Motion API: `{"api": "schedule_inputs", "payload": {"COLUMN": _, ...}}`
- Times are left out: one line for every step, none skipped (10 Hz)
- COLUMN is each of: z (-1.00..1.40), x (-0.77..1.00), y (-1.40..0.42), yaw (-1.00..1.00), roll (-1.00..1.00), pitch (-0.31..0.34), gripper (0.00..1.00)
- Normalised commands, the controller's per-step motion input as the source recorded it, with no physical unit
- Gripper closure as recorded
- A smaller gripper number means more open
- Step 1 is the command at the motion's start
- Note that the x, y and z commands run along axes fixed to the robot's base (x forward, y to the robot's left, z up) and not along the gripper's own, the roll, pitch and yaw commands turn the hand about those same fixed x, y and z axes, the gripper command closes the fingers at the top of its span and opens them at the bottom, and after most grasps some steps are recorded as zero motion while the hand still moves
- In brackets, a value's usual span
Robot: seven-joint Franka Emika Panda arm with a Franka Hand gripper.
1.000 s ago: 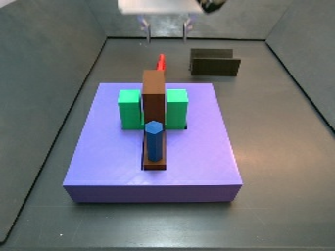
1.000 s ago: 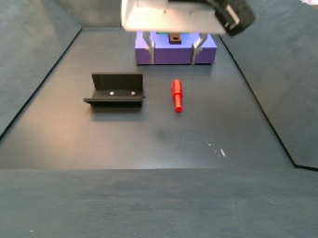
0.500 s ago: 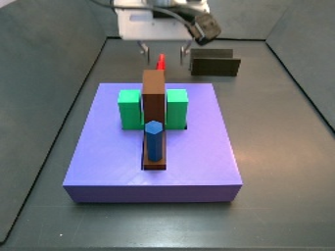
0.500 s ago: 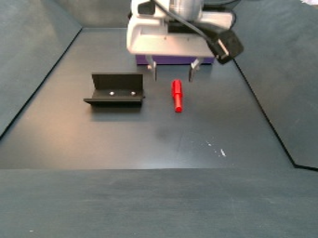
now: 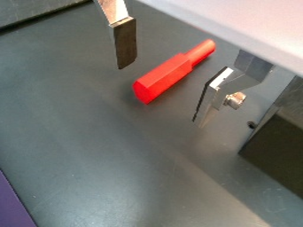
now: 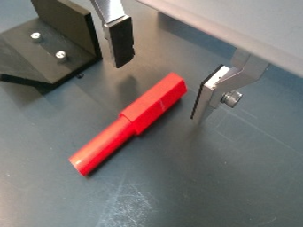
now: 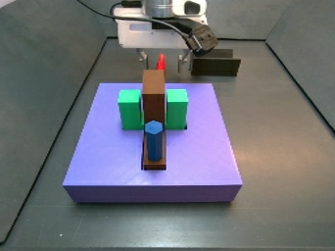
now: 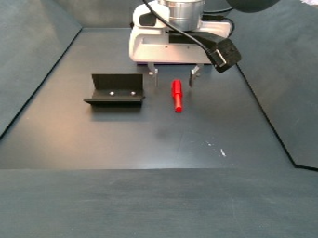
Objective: Pick up the red object. Move up. Place the red object on the fixture. Regrasp the red object. Move to above the board. Insert the red object.
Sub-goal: Pick up the red object.
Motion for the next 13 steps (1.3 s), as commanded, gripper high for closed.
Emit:
{"api": "schedule_inputs", "payload": {"z": -0.22, "x": -0.02, "y": -0.03, "yaw": 0.00, "roll": 0.00, "pitch": -0.001, "gripper": 0.00}}
{"api": "schedule_inputs", "payload": {"z": -0.20, "x": -0.01, "y": -0.03, "yaw": 0.00, "roll": 0.00, "pitch": -0.003, "gripper": 0.00}}
{"api": "schedule_inputs", "payload": {"z": -0.10, "x": 0.00, "y": -0.03, "yaw": 0.00, "roll": 0.00, "pitch": 0.000, "gripper": 0.00}}
{"api": "schedule_inputs", "payload": {"z": -0.04, "x": 0.00, "y": -0.02, "yaw": 0.00, "roll": 0.00, "pitch": 0.000, "gripper": 0.00}}
{"api": "schedule_inputs", "payload": {"z": -0.02, "x": 0.00, "y": 0.00, "yaw": 0.00, "roll": 0.00, "pitch": 0.000, "gripper": 0.00}}
{"api": "schedule_inputs", "payload": {"z": 0.00, "x": 0.00, "y": 0.00, "yaw": 0.00, "roll": 0.00, "pitch": 0.000, "gripper": 0.00}}
{"api": "schedule_inputs", "payload": {"z": 0.00, "x": 0.00, "y": 0.00, "yaw": 0.00, "roll": 0.00, "pitch": 0.000, "gripper": 1.00}}
{"api": "schedule_inputs", "payload": {"z": 0.00, "x": 0.00, "y": 0.00, "yaw": 0.00, "roll": 0.00, "pitch": 0.000, "gripper": 1.00}}
{"api": "schedule_inputs", "payload": {"z": 0.00, "x": 0.00, "y": 0.00, "yaw": 0.00, "roll": 0.00, "pitch": 0.000, "gripper": 1.00}}
{"api": "schedule_inputs", "payload": {"z": 0.00, "x": 0.00, "y": 0.00, "yaw": 0.00, "roll": 0.00, "pitch": 0.000, "gripper": 1.00}}
{"api": "schedule_inputs", "payload": {"z": 0.00, "x": 0.00, "y": 0.00, "yaw": 0.00, "roll": 0.00, "pitch": 0.000, "gripper": 1.00}}
{"api": "schedule_inputs", "payload": {"z": 0.00, "x": 0.00, "y": 0.00, "yaw": 0.00, "roll": 0.00, "pitch": 0.000, "gripper": 1.00}}
{"api": "schedule_inputs", "payload": {"z": 0.00, "x": 0.00, "y": 0.00, "yaw": 0.00, "roll": 0.00, "pitch": 0.000, "gripper": 1.00}}
